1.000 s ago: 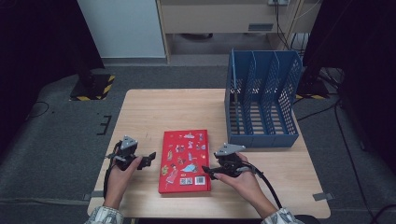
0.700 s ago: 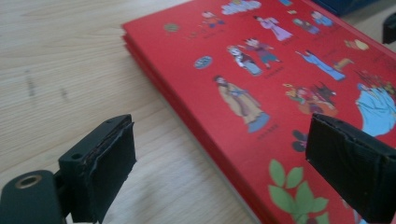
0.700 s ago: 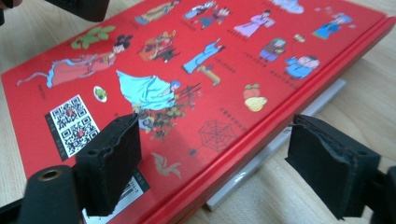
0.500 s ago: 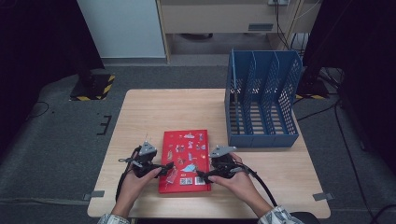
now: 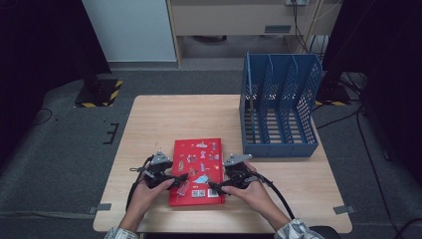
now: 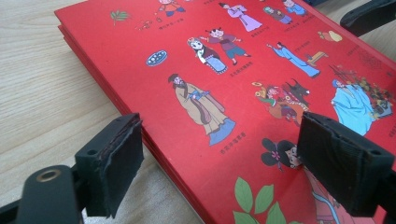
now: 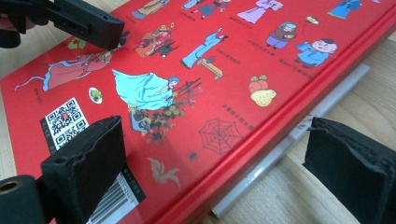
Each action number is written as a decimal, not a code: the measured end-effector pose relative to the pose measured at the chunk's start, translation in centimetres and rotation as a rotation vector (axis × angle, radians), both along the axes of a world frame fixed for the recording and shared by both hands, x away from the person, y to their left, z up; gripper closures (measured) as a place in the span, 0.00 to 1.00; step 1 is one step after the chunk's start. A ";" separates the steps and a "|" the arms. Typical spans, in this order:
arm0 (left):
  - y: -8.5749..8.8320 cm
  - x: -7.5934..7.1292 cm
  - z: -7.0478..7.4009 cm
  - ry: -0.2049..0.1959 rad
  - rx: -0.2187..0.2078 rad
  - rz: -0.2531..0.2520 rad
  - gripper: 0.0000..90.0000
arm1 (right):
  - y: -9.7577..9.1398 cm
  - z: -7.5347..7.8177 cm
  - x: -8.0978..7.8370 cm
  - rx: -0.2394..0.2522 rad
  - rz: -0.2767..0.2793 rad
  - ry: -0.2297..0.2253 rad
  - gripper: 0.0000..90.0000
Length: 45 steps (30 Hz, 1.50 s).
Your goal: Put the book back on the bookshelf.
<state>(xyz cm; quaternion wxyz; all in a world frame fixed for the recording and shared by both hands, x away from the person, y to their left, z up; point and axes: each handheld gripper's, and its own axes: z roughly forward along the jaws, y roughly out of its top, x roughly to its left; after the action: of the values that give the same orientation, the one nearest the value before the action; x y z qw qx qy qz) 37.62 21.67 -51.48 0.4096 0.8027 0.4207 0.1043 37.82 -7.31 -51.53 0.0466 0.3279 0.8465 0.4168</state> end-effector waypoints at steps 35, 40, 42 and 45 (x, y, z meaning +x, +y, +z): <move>-0.1 0.7 0.6 0.011 -0.007 -0.017 0.15 | 0.8 -0.1 1.1 0.010 -0.017 0.081 0.01; -0.1 0.8 0.7 0.012 0.000 -0.023 0.15 | 1.0 0.1 0.9 -0.006 -0.028 0.078 0.02; -0.1 0.7 0.9 0.004 0.005 -0.023 0.15 | 1.1 0.3 0.9 -0.017 -0.027 0.065 0.02; -0.1 0.6 1.0 -0.004 0.008 -0.021 0.16 | 1.2 0.6 0.8 -0.021 -0.037 0.054 0.03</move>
<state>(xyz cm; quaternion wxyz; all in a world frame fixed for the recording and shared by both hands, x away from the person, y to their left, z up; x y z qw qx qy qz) 38.19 21.62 -50.47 0.4085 0.8083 0.4112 0.1033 38.63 -6.07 -50.90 0.0350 0.3541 0.8455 0.3981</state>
